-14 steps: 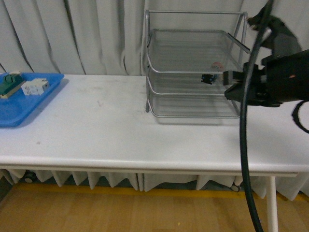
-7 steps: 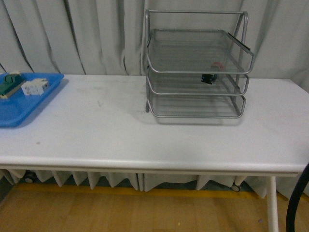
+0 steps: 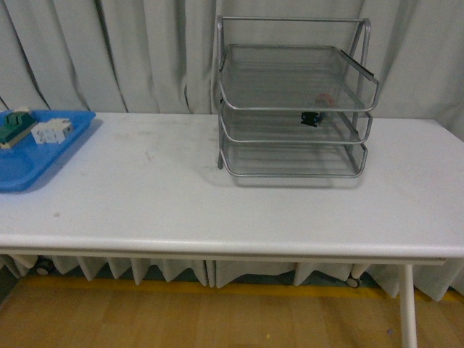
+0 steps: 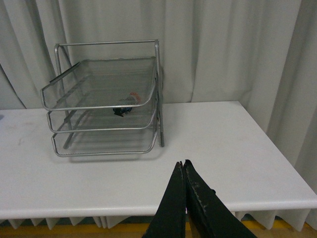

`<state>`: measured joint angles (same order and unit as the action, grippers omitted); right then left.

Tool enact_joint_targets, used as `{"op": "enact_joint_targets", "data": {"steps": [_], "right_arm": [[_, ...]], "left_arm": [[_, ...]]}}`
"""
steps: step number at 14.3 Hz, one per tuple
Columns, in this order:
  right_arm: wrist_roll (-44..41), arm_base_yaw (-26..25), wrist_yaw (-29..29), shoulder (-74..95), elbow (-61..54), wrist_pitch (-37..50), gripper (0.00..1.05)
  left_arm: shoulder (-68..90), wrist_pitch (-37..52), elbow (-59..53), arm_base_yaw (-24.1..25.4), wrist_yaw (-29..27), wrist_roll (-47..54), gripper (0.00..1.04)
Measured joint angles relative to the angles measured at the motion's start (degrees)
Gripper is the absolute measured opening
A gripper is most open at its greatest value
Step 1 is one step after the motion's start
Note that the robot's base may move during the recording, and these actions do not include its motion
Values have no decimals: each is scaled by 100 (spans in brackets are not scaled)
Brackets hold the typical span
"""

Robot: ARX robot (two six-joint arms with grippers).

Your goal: Place button on rack with both arms

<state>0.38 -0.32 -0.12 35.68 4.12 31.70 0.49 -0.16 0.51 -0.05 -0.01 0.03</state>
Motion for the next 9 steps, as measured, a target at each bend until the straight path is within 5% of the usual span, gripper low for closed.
{"op": "enact_joint_targets", "data": {"steps": [9], "right_arm": [[-2,0,2,-1631,-350,-1248,2]], "left_arm": [[0,0,0,0,0,0,98]]}}
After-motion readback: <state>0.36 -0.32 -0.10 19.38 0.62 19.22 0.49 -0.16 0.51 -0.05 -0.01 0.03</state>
